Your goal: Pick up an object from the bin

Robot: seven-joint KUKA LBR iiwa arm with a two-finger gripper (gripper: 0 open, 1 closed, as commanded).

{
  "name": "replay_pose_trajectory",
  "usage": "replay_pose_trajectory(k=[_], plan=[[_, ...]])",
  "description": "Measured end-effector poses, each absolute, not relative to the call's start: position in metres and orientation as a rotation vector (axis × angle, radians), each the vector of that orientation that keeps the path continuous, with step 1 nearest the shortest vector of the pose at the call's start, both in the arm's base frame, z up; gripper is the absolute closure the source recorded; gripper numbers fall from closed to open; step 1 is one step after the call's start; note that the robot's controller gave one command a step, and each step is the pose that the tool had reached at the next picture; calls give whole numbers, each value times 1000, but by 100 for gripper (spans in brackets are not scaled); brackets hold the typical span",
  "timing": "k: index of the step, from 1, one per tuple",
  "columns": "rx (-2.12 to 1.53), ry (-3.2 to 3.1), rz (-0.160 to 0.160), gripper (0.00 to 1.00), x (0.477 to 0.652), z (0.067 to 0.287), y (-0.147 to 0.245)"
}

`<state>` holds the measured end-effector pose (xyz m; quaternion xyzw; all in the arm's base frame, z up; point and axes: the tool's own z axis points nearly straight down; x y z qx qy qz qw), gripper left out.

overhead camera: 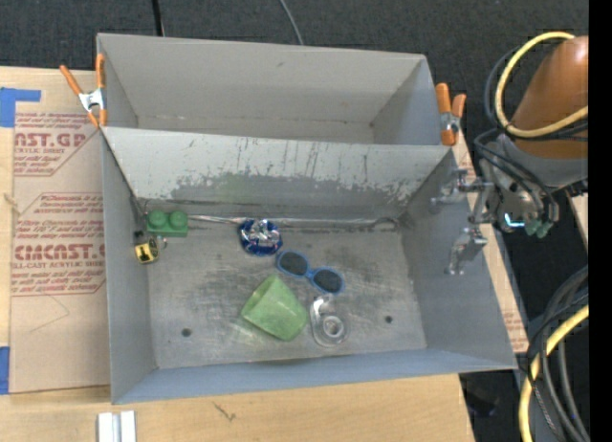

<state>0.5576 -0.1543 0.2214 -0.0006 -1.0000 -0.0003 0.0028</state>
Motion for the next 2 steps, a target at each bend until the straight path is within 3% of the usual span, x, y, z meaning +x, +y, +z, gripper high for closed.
replay_pose_trajectory(k=[1,2], plan=[[139,-3138,-7,0,594,170,-74],[131,-3151,2,0,564,71,-31]])
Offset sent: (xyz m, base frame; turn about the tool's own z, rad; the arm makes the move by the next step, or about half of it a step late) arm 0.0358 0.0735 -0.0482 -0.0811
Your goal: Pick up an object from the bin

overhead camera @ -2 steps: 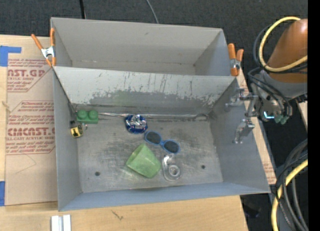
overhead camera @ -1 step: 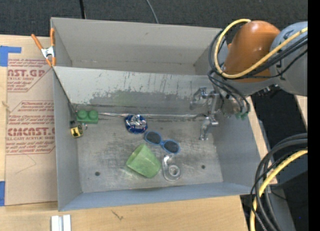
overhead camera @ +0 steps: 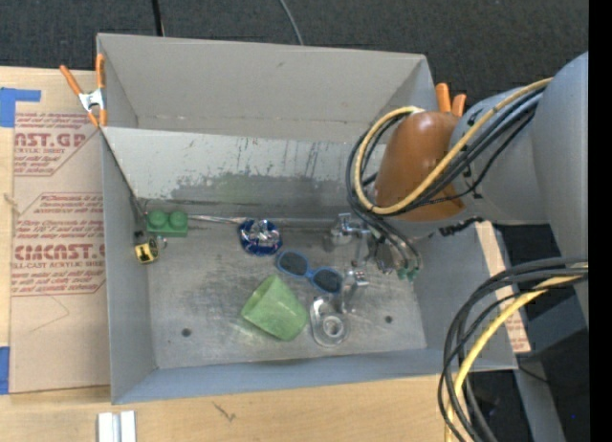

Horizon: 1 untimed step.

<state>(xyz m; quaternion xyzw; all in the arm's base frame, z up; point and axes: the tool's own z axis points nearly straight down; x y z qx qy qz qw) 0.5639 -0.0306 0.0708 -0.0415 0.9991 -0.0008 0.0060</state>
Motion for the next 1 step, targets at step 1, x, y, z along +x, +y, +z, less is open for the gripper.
replay_pose_trajectory(k=[1], plan=[[-132,3134,-1,100,564,75,-31]])
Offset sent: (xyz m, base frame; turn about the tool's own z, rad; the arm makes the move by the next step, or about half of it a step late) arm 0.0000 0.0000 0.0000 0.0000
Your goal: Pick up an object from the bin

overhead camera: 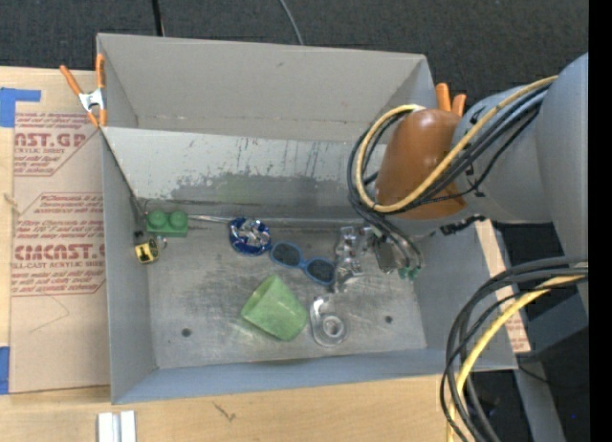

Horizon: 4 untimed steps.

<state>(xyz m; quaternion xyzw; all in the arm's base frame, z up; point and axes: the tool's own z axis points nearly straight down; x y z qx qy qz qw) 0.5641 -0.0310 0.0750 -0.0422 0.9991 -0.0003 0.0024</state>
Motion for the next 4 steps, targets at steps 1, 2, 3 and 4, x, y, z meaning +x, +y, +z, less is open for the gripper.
replay_pose_trajectory(k=[1,2,3,4], plan=[[-582,3078,-6,100,554,229,-99],[-585,3084,0,0,553,225,-98],[-872,3020,7,0,591,124,-40],[-598,3072,0,0,584,73,-38]])
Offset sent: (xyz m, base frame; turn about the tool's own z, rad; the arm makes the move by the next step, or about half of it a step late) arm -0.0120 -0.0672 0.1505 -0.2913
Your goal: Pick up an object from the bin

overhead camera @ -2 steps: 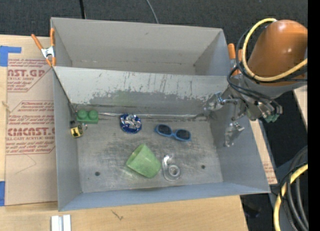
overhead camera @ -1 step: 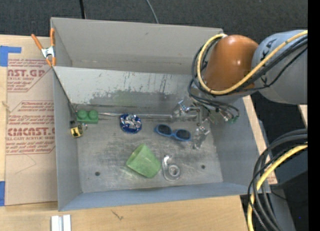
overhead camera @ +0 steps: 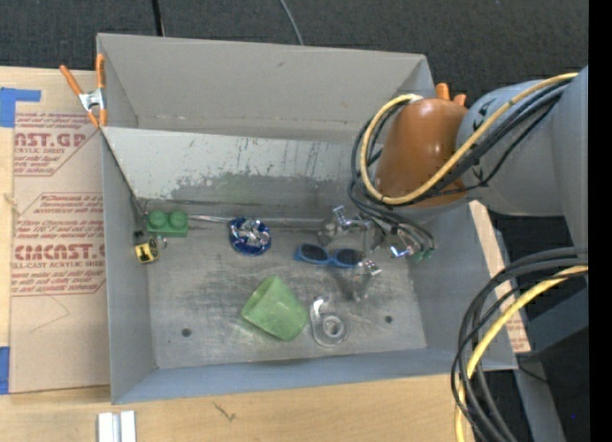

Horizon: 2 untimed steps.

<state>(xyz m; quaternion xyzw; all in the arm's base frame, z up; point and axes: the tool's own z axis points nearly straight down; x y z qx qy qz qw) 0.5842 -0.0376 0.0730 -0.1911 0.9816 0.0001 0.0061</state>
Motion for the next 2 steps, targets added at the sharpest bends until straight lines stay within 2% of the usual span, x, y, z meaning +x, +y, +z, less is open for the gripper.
replay_pose_trajectory(k=[1,2], plan=[[-600,3075,-2,100,584,75,-38],[-684,3054,-4,100,592,200,-38]])
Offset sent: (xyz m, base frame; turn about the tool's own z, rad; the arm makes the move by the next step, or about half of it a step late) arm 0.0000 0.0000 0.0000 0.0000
